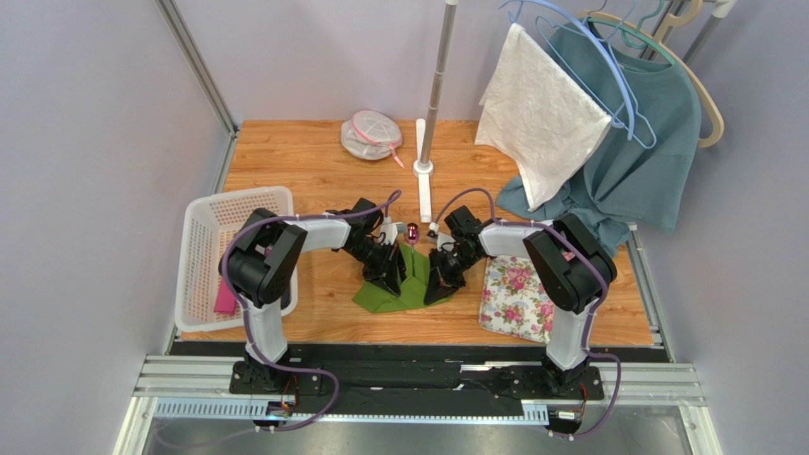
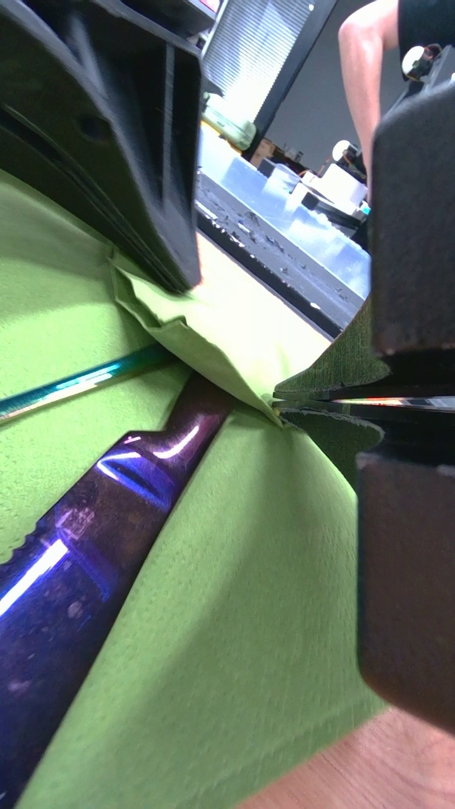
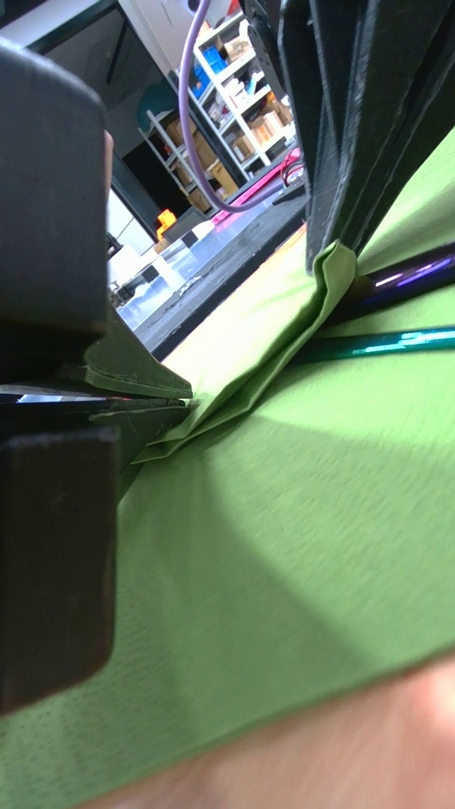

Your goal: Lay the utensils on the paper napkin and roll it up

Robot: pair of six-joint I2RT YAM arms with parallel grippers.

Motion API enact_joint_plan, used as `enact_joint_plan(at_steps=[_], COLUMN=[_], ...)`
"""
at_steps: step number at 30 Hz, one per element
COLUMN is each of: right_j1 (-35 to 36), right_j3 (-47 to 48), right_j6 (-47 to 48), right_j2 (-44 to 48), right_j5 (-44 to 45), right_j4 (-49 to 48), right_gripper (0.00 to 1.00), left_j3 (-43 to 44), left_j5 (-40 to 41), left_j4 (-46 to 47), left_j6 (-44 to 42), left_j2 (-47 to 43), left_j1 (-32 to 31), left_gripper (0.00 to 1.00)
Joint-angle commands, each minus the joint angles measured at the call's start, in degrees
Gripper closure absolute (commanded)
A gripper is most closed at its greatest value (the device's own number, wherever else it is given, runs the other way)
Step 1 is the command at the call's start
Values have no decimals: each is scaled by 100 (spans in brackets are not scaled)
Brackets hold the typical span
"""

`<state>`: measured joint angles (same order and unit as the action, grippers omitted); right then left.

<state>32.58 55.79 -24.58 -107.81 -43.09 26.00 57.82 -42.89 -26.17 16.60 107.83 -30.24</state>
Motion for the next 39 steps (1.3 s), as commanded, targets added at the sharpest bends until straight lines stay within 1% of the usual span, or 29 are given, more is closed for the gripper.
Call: enact_joint_plan(at_steps=[1,8,15,20,26,29,31,33,38,39], right_j1=[-260,-612,-568,-367,-278,-278,-278,-278,-278,-287], right_j3=[-235,-262,-130,-42,72,81,81,90,195,213], right_j6=[576,726,454,234,138,94,94,85,32,23], right_j2=[155,173,-161,-188,-232,-205,-205,-240,-337,-355], right_j5=[389,144,-190,-322,-402,-393,-349,-349,-367,-367], right_j4=[449,740,556,336,318,309,318,336,362,371], right_gripper=[98,98,98,97,97,97,97,97,98,98], left_j3=[98,115,203,317,379,327,195,116,133,115], left_j5=[246,290,387,466,414,116,106,-130,-605,-719], left_j4=[-72,-98,-256,-467,-573,-460,-267,-152,-423,-589], left_j6=[-183,-236,-394,-596,-763,-737,-746,-729,-860,-1017], left_j2=[98,115,141,133,80,-182,-665,-1095,-1493,-1510], left_j1=[71,71,184,413,449,571,615,686,625,590], left_gripper=[98,99,99,99,99,97,95,89,85,84])
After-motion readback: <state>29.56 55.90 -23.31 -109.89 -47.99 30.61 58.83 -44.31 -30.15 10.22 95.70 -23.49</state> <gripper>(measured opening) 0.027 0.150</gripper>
